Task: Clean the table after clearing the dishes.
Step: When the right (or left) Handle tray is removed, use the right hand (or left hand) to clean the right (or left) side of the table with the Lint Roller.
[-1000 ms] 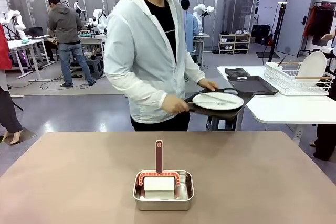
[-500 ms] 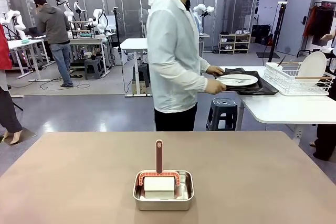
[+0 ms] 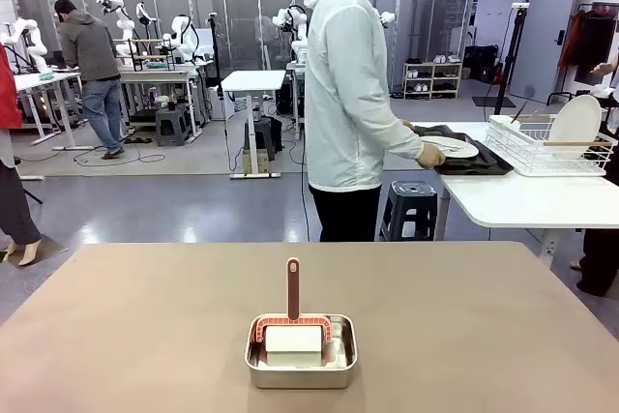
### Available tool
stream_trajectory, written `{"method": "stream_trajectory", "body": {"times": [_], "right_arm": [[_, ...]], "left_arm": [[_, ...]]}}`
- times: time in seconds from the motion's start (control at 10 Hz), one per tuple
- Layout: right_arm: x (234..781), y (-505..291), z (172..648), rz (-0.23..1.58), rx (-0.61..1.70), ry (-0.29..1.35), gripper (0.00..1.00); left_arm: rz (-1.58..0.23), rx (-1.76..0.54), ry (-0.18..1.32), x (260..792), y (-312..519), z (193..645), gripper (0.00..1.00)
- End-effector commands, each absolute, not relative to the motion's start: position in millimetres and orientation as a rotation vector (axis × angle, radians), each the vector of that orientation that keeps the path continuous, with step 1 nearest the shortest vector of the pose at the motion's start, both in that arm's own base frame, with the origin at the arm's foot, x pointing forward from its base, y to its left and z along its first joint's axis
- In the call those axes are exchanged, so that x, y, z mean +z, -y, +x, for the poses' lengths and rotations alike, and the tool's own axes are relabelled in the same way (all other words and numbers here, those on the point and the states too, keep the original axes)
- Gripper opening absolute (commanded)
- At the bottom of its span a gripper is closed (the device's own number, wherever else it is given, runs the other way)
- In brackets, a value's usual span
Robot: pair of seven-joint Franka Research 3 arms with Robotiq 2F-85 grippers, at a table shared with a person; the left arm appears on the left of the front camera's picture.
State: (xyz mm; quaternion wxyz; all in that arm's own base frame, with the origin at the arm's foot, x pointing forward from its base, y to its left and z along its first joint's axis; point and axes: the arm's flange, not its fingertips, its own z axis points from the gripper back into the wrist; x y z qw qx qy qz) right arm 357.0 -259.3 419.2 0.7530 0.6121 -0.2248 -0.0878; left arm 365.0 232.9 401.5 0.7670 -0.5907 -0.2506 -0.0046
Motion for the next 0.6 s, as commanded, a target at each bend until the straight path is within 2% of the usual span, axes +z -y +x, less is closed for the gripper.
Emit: {"method": "stream_trajectory", "body": {"times": [0.0,0.3,0.5], "right_arm": [[461.8,219.0,380.8,1.151,-0.033,0.467,1.00],[548.9,88.8,443.5,0.809,0.302,0.382,1.00],[578.7,-0.5,469.4,0.594,0.507,0.314,1.00]], "left_arm": [[-1.292,-0.005,0.546,401.4,-233.0,361.7,1.00],[-1.292,-0.005,0.546,401.4,-233.0,361.7,1.00],[-1.292,-0.005,0.546,401.4,-233.0,361.7,1.00]]}}
